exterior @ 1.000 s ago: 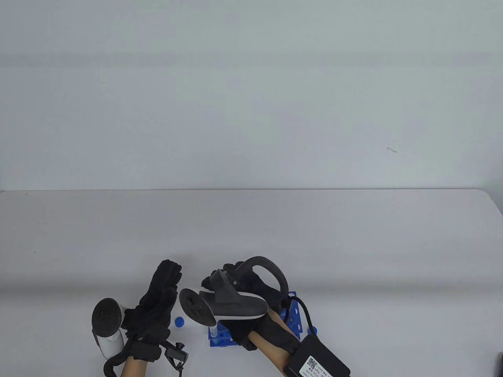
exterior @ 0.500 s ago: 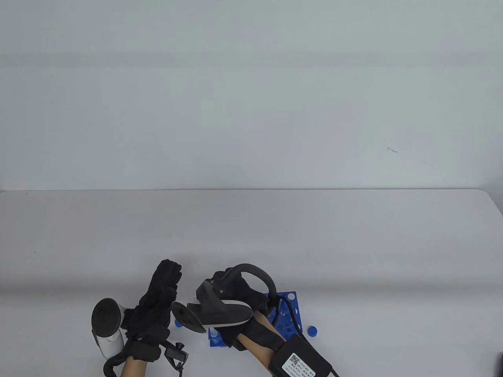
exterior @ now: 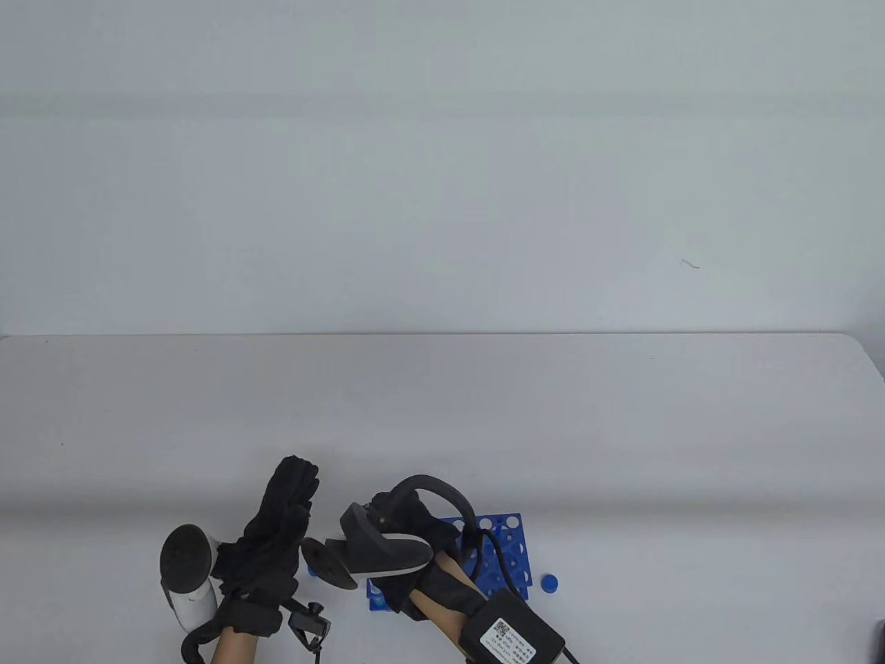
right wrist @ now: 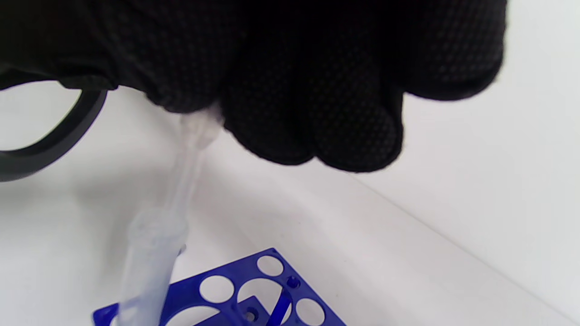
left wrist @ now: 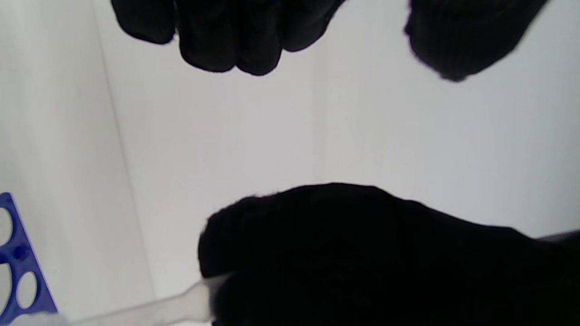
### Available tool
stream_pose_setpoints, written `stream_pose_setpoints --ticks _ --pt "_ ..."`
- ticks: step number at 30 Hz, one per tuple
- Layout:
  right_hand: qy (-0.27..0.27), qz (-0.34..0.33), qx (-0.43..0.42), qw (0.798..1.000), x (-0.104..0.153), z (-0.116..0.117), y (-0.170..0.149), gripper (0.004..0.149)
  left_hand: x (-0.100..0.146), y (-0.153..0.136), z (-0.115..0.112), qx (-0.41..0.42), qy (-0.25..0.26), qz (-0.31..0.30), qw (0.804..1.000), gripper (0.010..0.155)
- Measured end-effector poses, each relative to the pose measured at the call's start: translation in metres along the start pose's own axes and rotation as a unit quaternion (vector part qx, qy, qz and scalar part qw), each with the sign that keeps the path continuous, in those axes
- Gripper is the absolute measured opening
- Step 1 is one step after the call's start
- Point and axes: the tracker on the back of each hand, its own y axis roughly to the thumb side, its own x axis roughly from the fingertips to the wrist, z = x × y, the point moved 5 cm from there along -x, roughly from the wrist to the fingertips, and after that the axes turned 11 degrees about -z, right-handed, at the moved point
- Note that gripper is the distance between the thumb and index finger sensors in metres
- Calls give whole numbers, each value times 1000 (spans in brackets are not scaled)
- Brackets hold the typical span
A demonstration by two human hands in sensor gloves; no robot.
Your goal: Press a plastic transfer pipette bulb to move liquid between test tubes
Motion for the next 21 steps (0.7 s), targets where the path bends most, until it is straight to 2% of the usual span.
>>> stream_pose_setpoints --ticks 21 --pt "17 18 -13 1000 2 4 -1 45 0 1 1 -1 1 0 1000 92"
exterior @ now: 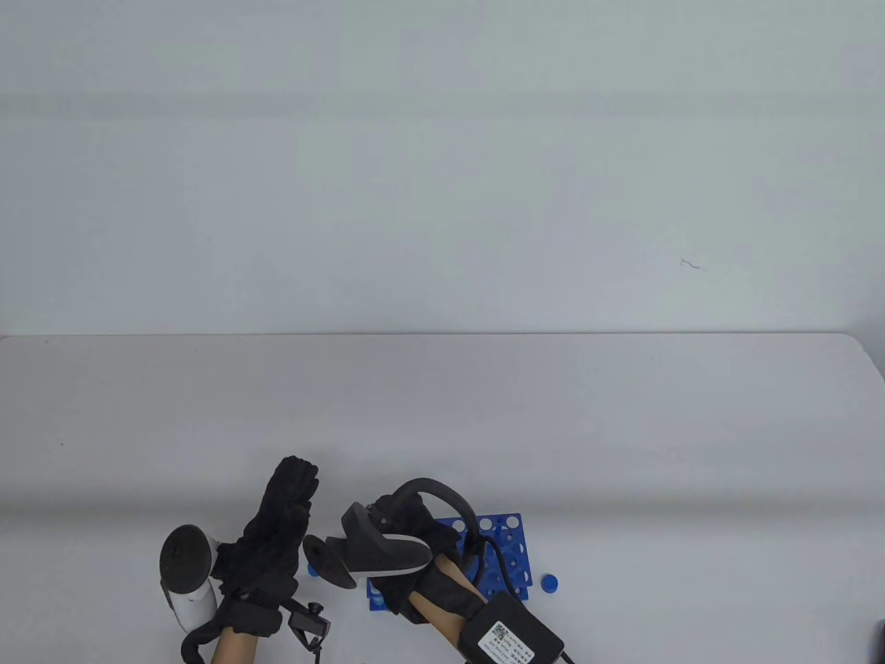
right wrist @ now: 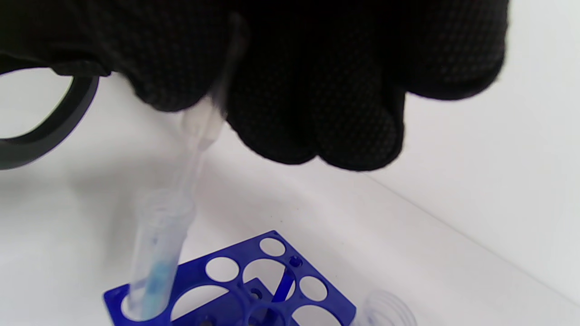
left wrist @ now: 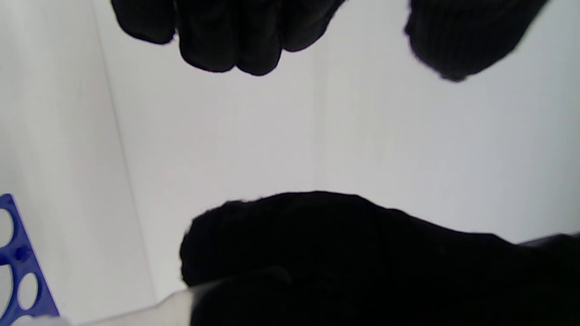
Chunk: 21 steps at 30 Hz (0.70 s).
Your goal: Press a plastic transfer pipette bulb to move liquid between test tubes
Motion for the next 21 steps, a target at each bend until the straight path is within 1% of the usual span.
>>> stream_pose_setpoints --ticks 6,14,18,21 --pt "4 0 -6 1000 0 2 0 48 0 0 0 0 0 0 1000 92" --pt "2 1 -14 1000 1 0 -2 46 0 0 0 0 0 0 1000 92" --pt "-6 4 -22 1000 4 -6 -6 46 0 1 0 1 0 0 1000 92" --pt "-12 11 -33 999 9 -17 -14 45 0 1 0 1 1 0 1000 92"
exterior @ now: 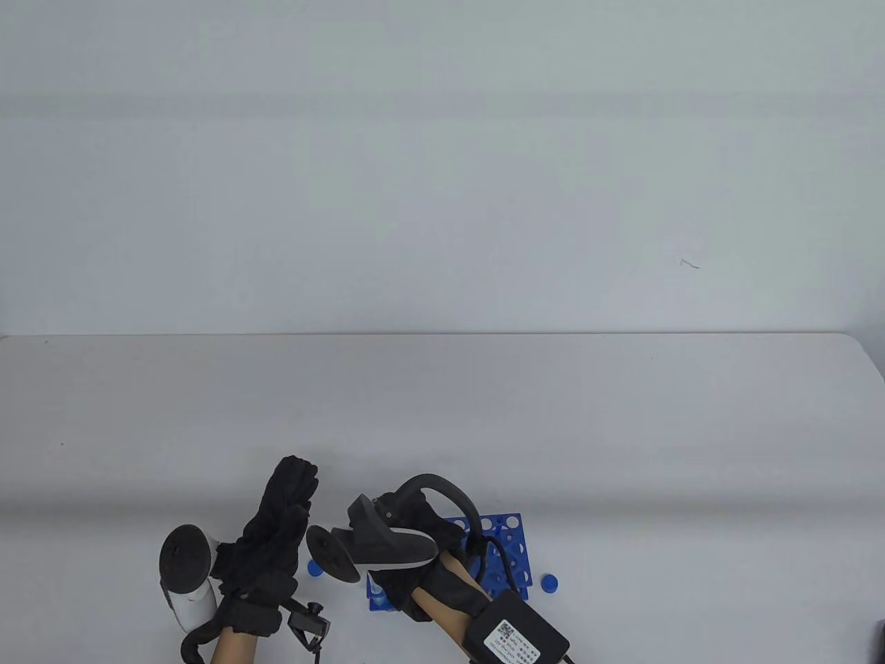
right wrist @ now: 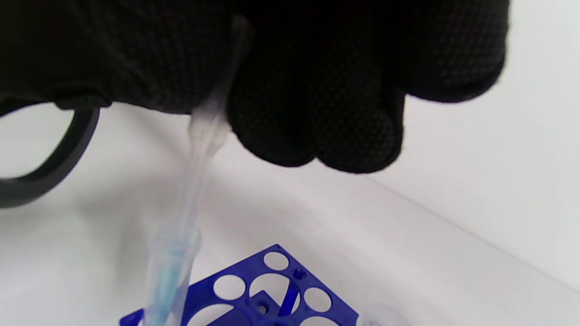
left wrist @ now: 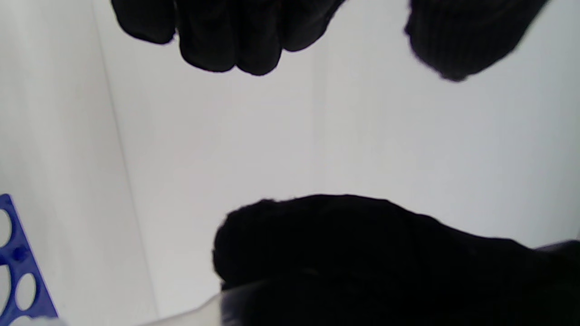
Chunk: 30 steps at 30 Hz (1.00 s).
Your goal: Press a plastic transfer pipette bulb to move liquid between test tubes
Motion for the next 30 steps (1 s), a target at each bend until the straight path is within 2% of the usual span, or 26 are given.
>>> stream_pose_setpoints --ticks 8,13,16,19,30 --pt "-63 34 -32 997 35 -50 -33 45 0 0 0 -1 0 1 1000 92" --pt "-104 69 -49 991 62 -73 -62 45 0 0 0 -1 0 1 1000 92" --pt "-101 96 -21 990 73 -74 -77 45 0 0 0 -1 0 1 1000 92" --pt "-86 113 -17 990 78 -63 -88 45 1 0 0 -7 -1 3 1000 92" --pt "-60 122 -27 990 70 -31 -96 45 1 0 0 -7 0 5 1000 92"
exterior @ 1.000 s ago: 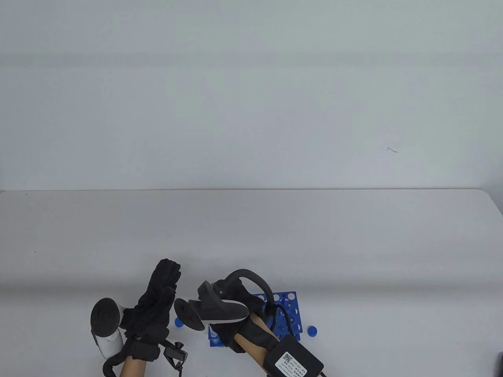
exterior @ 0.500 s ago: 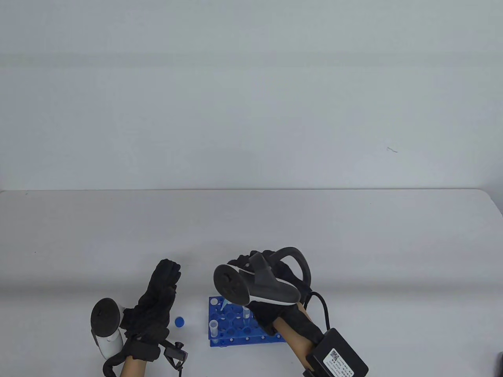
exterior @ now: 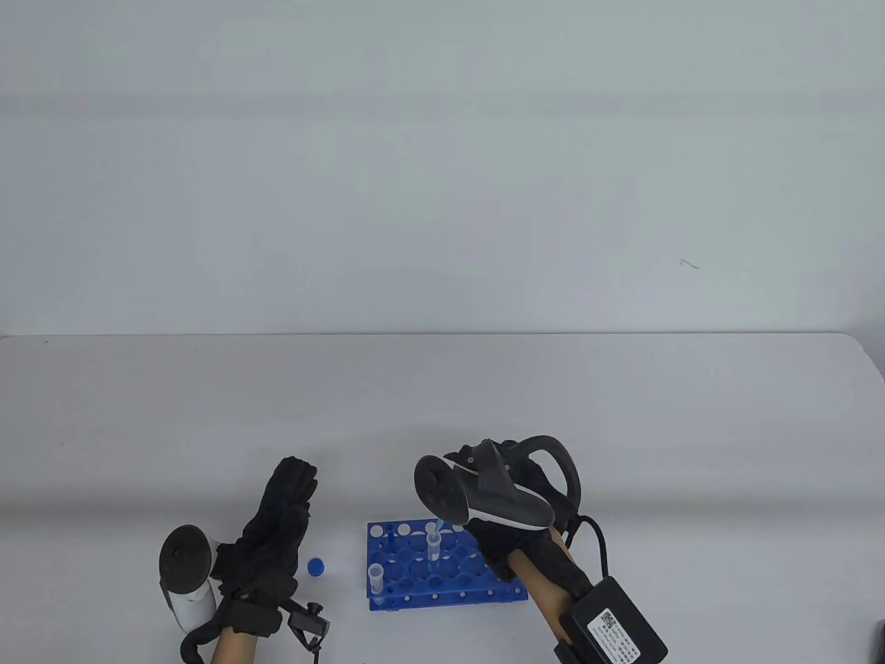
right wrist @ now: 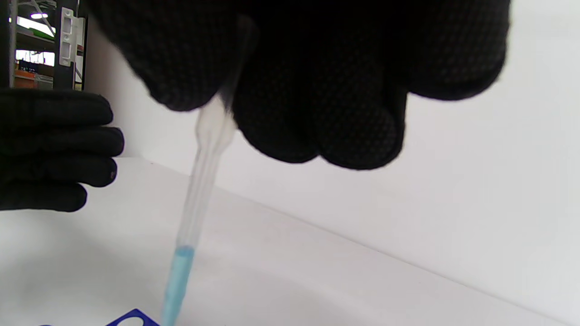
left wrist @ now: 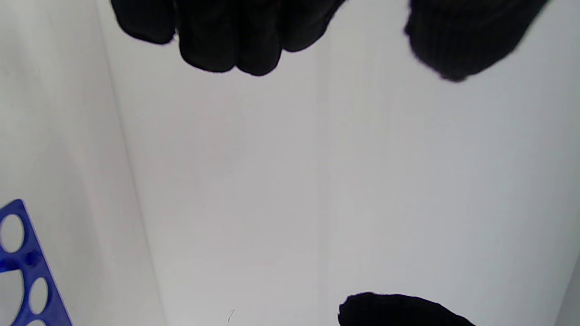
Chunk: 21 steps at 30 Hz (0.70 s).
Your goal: Press a plastic transfer pipette bulb to move liquid between test tubes
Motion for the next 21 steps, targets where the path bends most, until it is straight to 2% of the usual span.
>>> stream_pose_setpoints --ticks 13,21 --pt "33 -24 27 999 -12 23 22 46 0 0 0 2 0 -1 1000 92" --pt "28 -32 56 998 -15 27 30 44 0 1 0 1 -1 -2 1000 92"
